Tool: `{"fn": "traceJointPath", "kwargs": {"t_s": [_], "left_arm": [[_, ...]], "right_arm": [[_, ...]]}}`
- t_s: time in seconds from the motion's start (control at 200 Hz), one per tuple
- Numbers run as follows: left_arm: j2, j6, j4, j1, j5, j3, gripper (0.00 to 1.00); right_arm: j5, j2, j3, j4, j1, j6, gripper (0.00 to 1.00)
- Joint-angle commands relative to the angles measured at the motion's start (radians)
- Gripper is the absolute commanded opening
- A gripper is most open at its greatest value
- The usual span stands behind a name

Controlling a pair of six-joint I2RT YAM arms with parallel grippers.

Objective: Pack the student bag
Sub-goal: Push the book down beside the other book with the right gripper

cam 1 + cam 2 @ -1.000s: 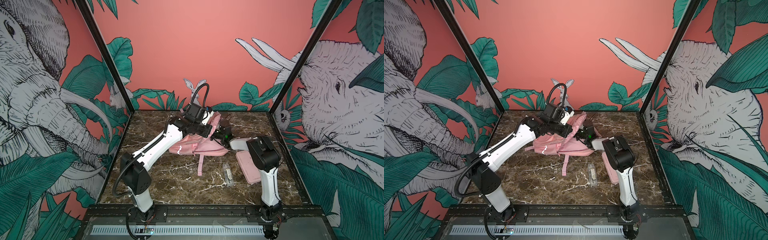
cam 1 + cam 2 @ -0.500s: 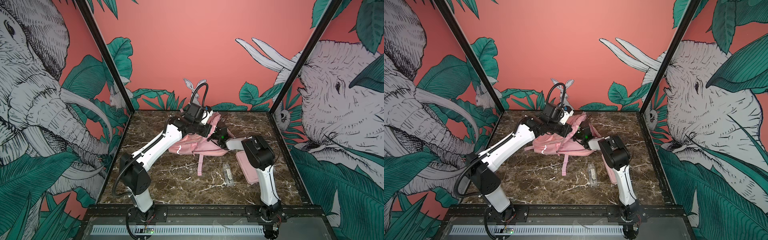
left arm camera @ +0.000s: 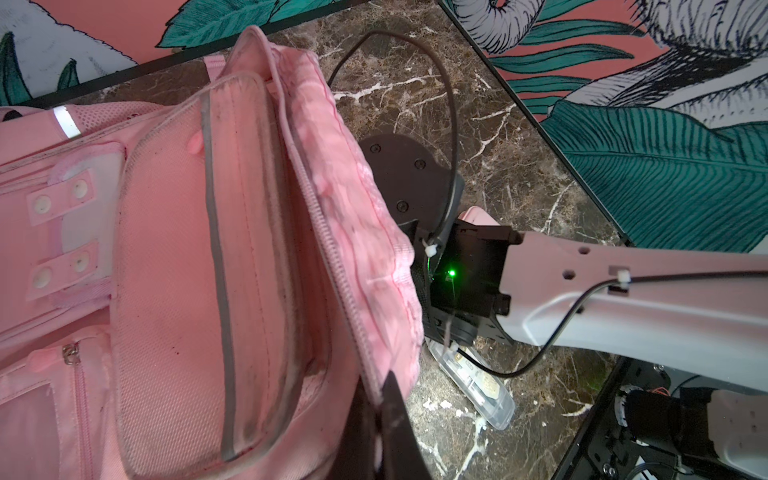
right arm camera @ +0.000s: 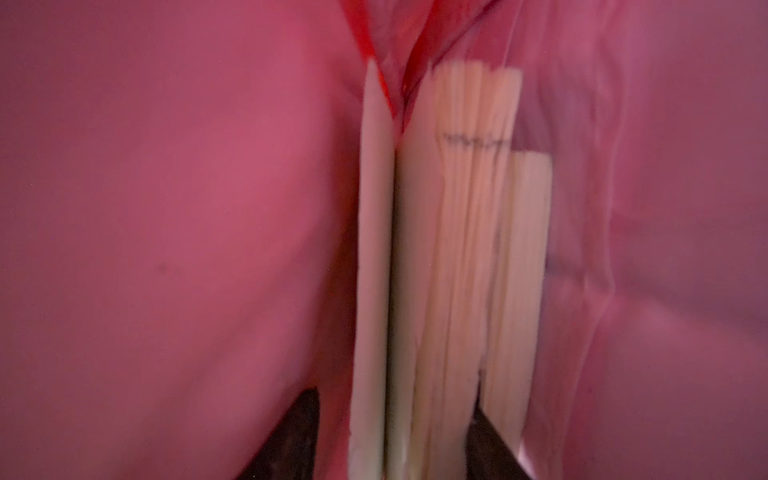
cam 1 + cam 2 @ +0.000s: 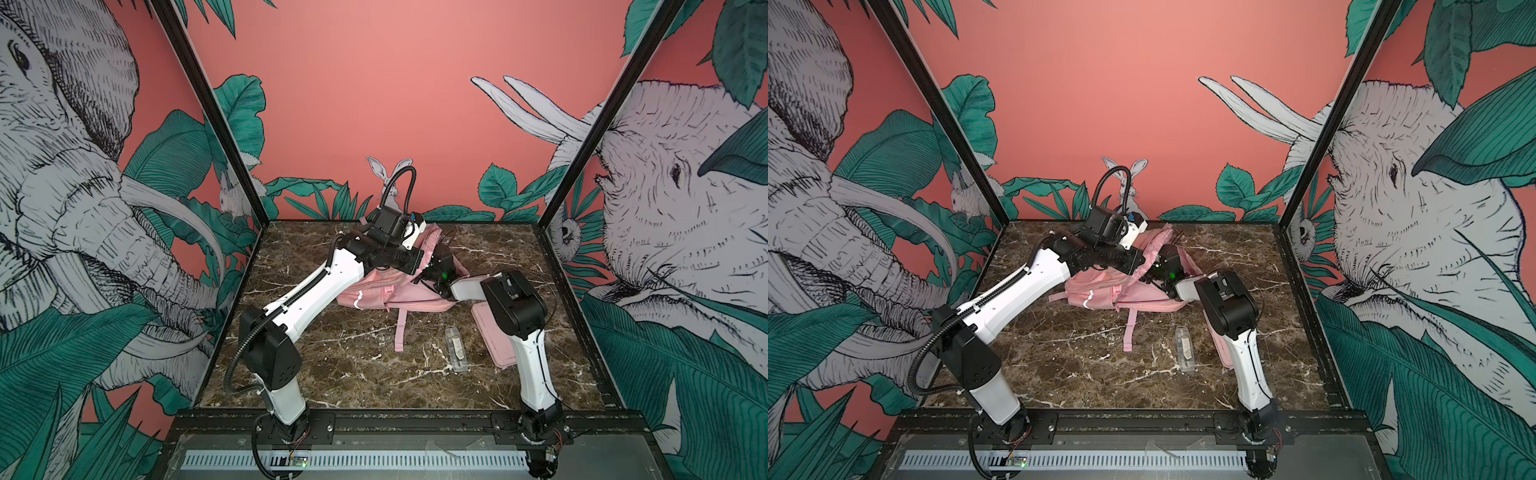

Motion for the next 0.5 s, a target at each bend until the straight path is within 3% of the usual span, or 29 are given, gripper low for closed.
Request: {"fn": "traceJointPath", "kwargs": {"t_s": [0.0,0.495], "left_arm": [[-0.082,-0.012,0.075,0.003,0.030,0.001,0.00],[-0.097,-0.017,0.085,0.004,0.027,-0.024,0.00]], "right_arm": [[-0.007,-0.039,-0.025,0.037,0.009,-0.036,0.54],[0.010,-0.102,-0.083,-0.066,-0.015,-0.142,0.52]]}}
